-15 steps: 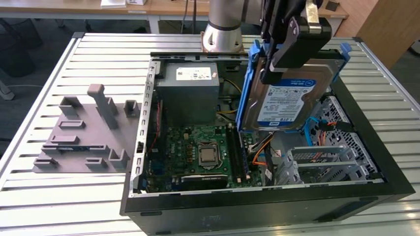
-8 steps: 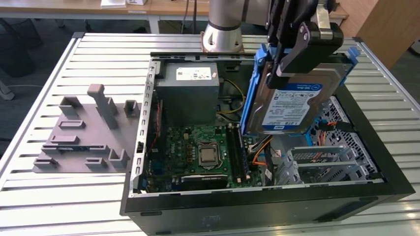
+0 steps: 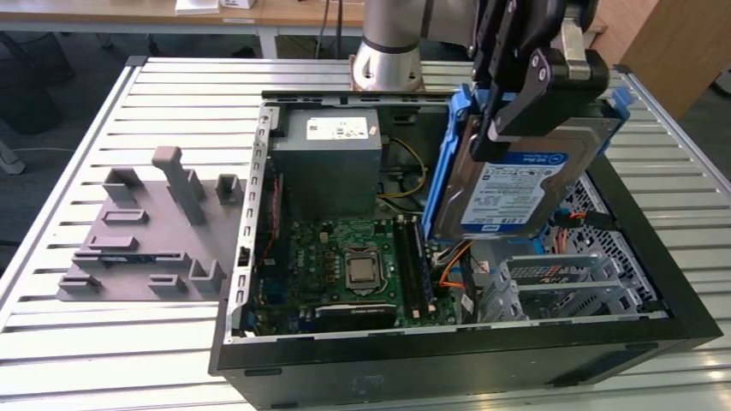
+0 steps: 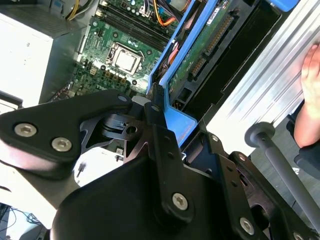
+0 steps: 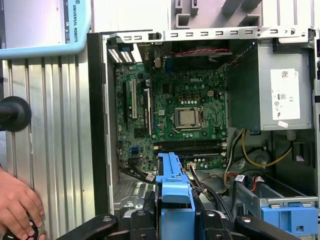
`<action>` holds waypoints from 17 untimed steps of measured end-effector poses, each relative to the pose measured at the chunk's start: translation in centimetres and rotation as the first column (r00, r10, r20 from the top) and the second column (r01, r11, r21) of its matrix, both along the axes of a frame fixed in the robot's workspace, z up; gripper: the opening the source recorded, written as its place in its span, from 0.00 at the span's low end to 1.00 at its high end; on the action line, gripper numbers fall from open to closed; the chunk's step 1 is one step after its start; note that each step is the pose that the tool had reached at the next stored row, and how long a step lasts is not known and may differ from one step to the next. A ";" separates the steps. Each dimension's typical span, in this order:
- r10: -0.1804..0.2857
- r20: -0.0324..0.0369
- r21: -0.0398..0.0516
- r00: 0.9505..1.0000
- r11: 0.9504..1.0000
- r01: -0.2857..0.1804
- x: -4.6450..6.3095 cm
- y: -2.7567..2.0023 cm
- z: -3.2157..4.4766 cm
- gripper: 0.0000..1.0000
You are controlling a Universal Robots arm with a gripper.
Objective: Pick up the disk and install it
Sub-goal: 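Insert the disk into the insertion slot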
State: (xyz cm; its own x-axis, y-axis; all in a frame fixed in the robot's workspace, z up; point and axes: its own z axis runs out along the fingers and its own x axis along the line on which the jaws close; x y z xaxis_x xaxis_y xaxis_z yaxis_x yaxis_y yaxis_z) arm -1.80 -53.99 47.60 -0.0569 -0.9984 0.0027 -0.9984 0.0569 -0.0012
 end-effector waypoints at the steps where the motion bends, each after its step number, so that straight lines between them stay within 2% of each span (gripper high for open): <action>1: 0.000 0.000 0.000 1.000 1.000 0.000 0.0 -0.09 -0.04 0.36; 11: 0.001 0.000 0.000 1.000 1.000 -0.001 0.1 -1.22 -0.33 0.36; 17: 0.001 0.000 0.000 1.000 1.000 -0.001 0.7 -1.66 -0.42 0.36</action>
State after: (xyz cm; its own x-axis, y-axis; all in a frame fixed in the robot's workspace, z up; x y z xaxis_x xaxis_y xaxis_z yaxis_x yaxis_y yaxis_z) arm -1.10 -55.65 47.18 -0.0561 -0.9984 0.0027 -0.9984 0.0561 -0.0013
